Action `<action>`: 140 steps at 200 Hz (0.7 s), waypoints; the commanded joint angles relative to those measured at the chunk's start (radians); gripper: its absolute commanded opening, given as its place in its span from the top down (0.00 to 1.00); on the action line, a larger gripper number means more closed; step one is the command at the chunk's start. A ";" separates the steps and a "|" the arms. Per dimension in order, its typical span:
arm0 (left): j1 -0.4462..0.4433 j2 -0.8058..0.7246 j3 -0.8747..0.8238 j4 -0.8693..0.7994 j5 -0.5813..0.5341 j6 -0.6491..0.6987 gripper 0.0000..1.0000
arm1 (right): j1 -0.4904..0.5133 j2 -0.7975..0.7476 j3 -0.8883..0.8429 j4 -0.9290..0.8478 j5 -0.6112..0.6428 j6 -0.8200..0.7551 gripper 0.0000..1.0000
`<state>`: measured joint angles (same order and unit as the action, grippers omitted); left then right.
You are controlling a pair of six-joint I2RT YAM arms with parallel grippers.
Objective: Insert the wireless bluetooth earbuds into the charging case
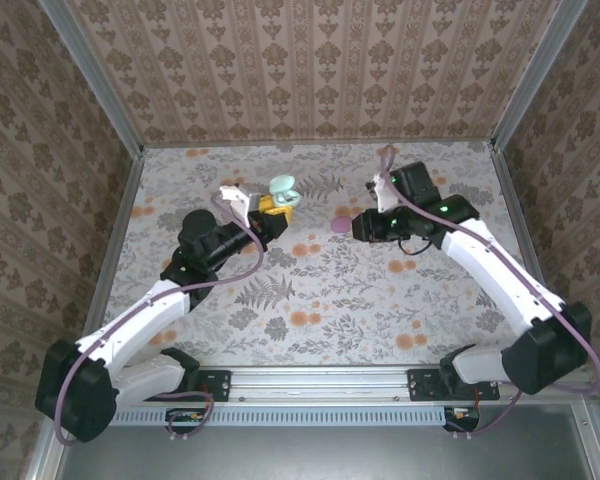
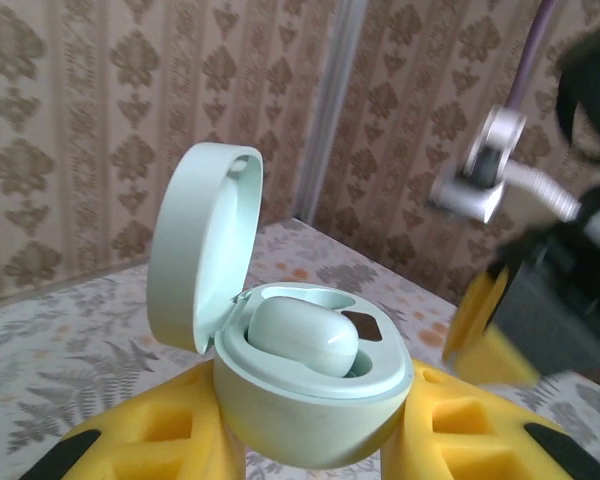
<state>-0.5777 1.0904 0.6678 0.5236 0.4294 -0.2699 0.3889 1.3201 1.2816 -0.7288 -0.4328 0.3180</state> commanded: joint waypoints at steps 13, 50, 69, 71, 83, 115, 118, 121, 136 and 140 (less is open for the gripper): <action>-0.020 0.069 0.086 0.083 0.181 0.004 0.71 | -0.007 -0.066 0.109 0.012 -0.228 -0.050 0.74; -0.037 0.131 0.127 0.117 0.300 0.006 0.71 | -0.006 -0.094 0.137 0.108 -0.357 -0.025 0.74; -0.043 0.145 0.133 0.134 0.323 0.005 0.71 | -0.007 -0.089 0.144 0.134 -0.377 -0.026 0.74; -0.043 0.146 0.133 0.135 0.325 0.005 0.71 | -0.007 -0.088 0.144 0.136 -0.376 -0.026 0.74; -0.045 0.150 0.135 0.139 0.333 0.005 0.71 | -0.006 -0.077 0.152 0.140 -0.378 -0.027 0.74; -0.052 0.151 0.142 0.138 0.352 0.006 0.71 | -0.007 -0.055 0.156 0.182 -0.392 -0.010 0.74; -0.053 0.151 0.141 0.138 0.353 0.006 0.71 | -0.005 -0.054 0.156 0.186 -0.393 -0.009 0.74; -0.054 0.151 0.142 0.138 0.354 0.006 0.71 | -0.005 -0.052 0.156 0.189 -0.395 -0.006 0.74; -0.057 0.150 0.145 0.136 0.358 0.006 0.71 | -0.004 -0.043 0.157 0.188 -0.393 -0.001 0.74; -0.058 0.151 0.144 0.136 0.359 0.006 0.71 | -0.003 -0.040 0.157 0.209 -0.391 -0.002 0.74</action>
<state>-0.6243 1.2427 0.7761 0.6174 0.7448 -0.2695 0.3843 1.2633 1.4082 -0.5770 -0.7910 0.2981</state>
